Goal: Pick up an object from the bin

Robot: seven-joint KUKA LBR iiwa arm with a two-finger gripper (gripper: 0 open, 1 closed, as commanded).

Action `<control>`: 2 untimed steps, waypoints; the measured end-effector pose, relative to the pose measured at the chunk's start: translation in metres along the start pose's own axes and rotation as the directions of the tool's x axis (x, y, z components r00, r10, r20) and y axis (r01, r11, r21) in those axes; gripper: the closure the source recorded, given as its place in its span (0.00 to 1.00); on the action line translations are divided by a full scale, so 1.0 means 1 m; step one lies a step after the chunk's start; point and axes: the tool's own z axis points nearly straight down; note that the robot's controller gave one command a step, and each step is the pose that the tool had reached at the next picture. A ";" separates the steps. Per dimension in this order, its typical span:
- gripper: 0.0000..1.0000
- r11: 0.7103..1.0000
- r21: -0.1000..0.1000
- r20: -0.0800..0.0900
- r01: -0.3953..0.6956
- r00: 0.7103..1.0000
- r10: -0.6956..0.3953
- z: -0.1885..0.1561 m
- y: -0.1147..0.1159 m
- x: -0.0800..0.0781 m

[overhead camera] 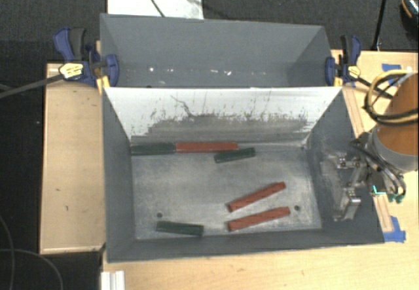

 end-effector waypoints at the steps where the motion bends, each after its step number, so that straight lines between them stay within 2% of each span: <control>1: 0.00 0.995 -0.001 0.002 0.103 0.995 -0.103 0.108 0.049 -0.025; 2: 0.00 0.993 -0.002 0.014 0.122 0.992 -0.122 0.123 0.120 -0.096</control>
Offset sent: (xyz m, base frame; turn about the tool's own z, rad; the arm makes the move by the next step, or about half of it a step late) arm 0.0245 0.0459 -0.1041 -0.0964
